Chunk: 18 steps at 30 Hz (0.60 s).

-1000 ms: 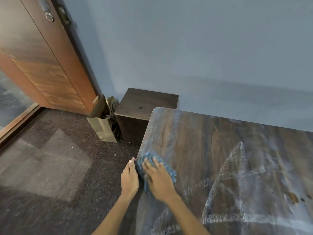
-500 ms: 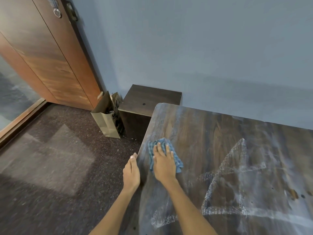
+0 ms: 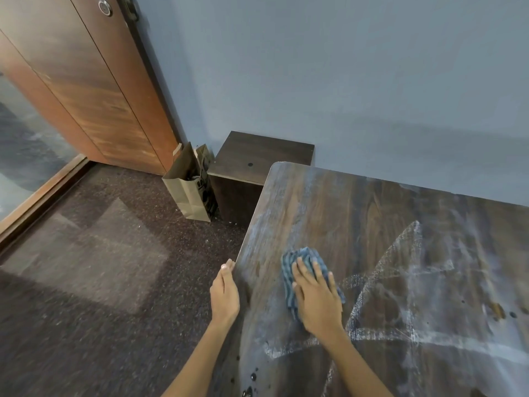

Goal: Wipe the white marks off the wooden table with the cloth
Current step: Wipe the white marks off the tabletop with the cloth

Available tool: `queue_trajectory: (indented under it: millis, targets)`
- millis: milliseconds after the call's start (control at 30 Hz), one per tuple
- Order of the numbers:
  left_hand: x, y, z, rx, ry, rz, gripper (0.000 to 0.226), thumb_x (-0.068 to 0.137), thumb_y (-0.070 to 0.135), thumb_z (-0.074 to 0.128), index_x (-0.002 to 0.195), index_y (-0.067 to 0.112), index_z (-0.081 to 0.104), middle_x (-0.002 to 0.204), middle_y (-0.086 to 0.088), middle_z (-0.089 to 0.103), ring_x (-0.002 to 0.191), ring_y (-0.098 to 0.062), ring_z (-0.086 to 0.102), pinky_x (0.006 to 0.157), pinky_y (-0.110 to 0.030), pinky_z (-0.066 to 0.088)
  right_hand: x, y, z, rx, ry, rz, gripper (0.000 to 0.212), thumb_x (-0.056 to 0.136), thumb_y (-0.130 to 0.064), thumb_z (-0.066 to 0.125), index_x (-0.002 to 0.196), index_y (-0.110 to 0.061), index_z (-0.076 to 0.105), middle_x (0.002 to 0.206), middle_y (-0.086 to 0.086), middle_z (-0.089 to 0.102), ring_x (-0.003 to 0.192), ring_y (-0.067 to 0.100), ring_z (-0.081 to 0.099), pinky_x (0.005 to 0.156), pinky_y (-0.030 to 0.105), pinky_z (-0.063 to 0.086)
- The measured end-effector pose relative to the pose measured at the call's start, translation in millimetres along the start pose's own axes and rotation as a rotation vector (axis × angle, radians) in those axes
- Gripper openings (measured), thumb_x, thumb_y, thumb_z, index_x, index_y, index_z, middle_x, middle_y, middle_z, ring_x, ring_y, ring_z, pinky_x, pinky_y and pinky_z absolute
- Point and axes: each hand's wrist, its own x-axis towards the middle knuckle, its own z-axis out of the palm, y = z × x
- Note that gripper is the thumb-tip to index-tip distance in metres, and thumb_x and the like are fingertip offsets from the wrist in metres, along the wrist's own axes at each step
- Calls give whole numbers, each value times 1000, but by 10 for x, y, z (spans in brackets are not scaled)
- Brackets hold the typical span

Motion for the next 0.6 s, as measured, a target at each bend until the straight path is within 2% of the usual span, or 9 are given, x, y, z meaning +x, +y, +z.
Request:
queue_trajectory:
  millis: [100, 167, 300, 400, 600]
  targets:
    - [-30, -9, -7, 12, 5, -2, 50, 101, 33, 22, 135, 4, 44, 138, -8, 49, 129, -17, 42, 105, -21, 26, 239, -119, -11, 26, 38, 77, 49, 103, -30, 17, 151, -26, 9, 159, -8, 2, 147, 20, -9, 118, 40, -5]
    - [-40, -21, -8, 20, 10, 3, 51, 101, 33, 22, 135, 4, 45, 138, -7, 49, 130, -17, 42, 104, -20, 25, 286, -279, 15, 46, 26, 64, 49, 103, -27, 19, 151, -24, 8, 159, -6, -1, 146, 23, -10, 117, 39, -9]
    - [-70, -45, -9, 31, 26, 35, 48, 101, 32, 24, 134, 5, 47, 137, -7, 51, 129, -17, 42, 103, -21, 26, 88, -550, 156, 107, -48, -148, 49, 102, -24, 29, 149, -28, 15, 156, -12, 1, 145, 18, -14, 111, 35, -19]
    - [-91, -95, -60, 17, 20, 39, 46, 101, 31, 25, 133, 5, 48, 136, -8, 51, 127, -17, 44, 105, -24, 28, -160, -647, 296, 124, -127, -300, 49, 101, -26, 30, 149, -28, 19, 158, -13, 7, 145, 16, -14, 112, 32, -17]
    - [-260, -180, -180, 18, 18, 41, 46, 101, 32, 25, 134, 7, 46, 138, -8, 50, 129, -17, 43, 107, -27, 28, -449, -627, 321, 123, -175, -329, 49, 102, -27, 30, 149, -27, 22, 158, -12, 11, 147, 17, -8, 116, 32, -7]
